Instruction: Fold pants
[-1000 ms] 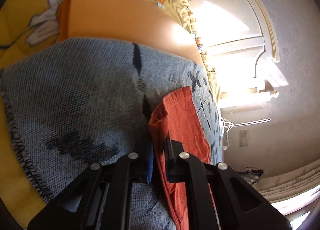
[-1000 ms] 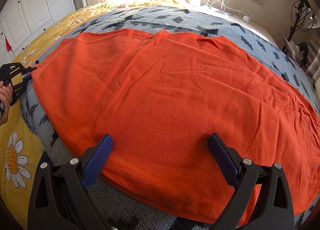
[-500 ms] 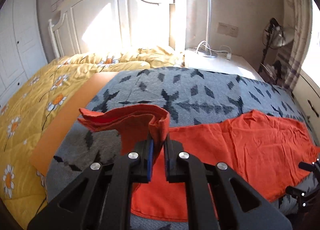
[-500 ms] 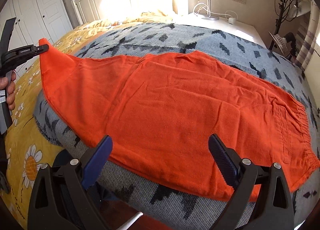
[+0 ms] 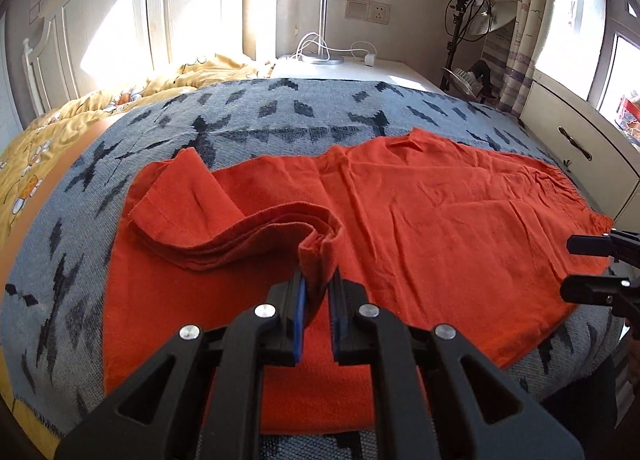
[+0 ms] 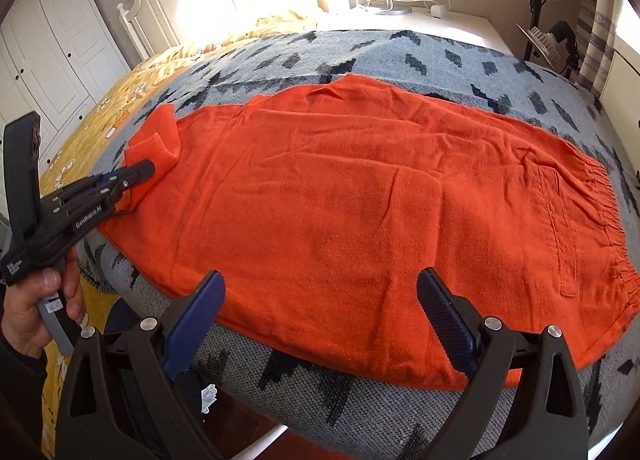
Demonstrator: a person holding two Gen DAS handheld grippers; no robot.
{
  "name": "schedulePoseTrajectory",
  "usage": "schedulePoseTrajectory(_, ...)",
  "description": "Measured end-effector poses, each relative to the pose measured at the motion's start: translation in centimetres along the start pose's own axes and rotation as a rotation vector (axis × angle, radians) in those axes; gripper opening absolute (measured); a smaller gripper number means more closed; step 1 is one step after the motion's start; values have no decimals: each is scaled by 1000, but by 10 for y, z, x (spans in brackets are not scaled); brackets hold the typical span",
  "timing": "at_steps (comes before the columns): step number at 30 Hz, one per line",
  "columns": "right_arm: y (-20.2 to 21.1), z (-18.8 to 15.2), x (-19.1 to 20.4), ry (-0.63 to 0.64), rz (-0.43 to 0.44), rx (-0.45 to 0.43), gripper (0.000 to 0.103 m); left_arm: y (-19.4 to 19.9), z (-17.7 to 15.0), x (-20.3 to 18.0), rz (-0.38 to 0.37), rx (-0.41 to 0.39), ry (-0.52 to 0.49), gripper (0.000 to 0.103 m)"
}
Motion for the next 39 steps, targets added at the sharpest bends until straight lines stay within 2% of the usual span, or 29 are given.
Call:
schedulePoseTrajectory(1,0,4,2,-9,22,3,94,-1,-2,-1,11,-1,-11,9)
schedulePoseTrajectory(3,-1,10,9,-30,73,11,94,-3,-7,-8,89,0,-104,9)
schedulePoseTrajectory(5,-2,19,15,-49,120,19,94,-7,-11,-27,202,16,-287,10)
schedulePoseTrajectory(7,-3,28,18,-64,129,18,94,-13,-21,-51,323,41,-540,10)
schedulePoseTrajectory(8,-4,33,18,-66,121,14,94,-17,-27,-62,353,60,-644,10)
schedulePoseTrajectory(9,-5,37,18,-68,119,12,94,-18,-33,-69,356,75,-707,10)
schedulePoseTrajectory(10,-6,40,16,-70,115,13,94,-18,-37,-72,343,81,-718,10)
schedulePoseTrajectory(13,-9,48,10,-75,98,18,94,-18,-44,-62,317,108,-682,14)
schedulePoseTrajectory(16,-12,55,10,-68,95,28,94,-15,-48,-58,275,89,-626,14)
schedulePoseTrajectory(17,-14,57,13,-61,99,32,94,-16,-50,-59,261,87,-623,24)
schedulePoseTrajectory(18,-15,60,16,-51,105,35,94,-16,-51,-60,261,71,-619,38)
schedulePoseTrajectory(19,-16,64,23,-37,113,36,92,-12,-50,-61,248,53,-593,42)
schedulePoseTrajectory(21,-20,70,39,0,140,46,89,1,-46,-57,91,31,-409,47)
schedulePoseTrajectory(23,-25,75,56,32,177,62,81,23,-42,-43,3,-28,-226,53)
schedulePoseTrajectory(26,-32,81,71,50,192,70,75,62,-37,-4,-122,-137,61,54)
schedulePoseTrajectory(28,-35,81,83,75,203,69,75,82,-27,37,-172,-220,259,54)
schedulePoseTrajectory(30,-36,74,104,151,215,56,75,88,-13,80,-176,-272,405,54)
schedulePoseTrajectory(32,-40,66,123,220,197,50,75,83,6,105,-149,-272,390,54)
schedulePoseTrajectory(37,-57,50,139,266,147,70,75,30,49,122,-160,-104,244,53)
schedulePoseTrajectory(39,-63,46,140,269,147,75,74,14,53,123,-226,-35,229,53)
Point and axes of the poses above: each gripper's, at about its wrist camera, not at the fingertips, and y roughly against the way its jaws point, x to its left, z to its top, the point moved 7 cm from there along -y, roughly the way its jaws point, and after that the axes turned 11 degrees about -z, right-handed, at the moved point
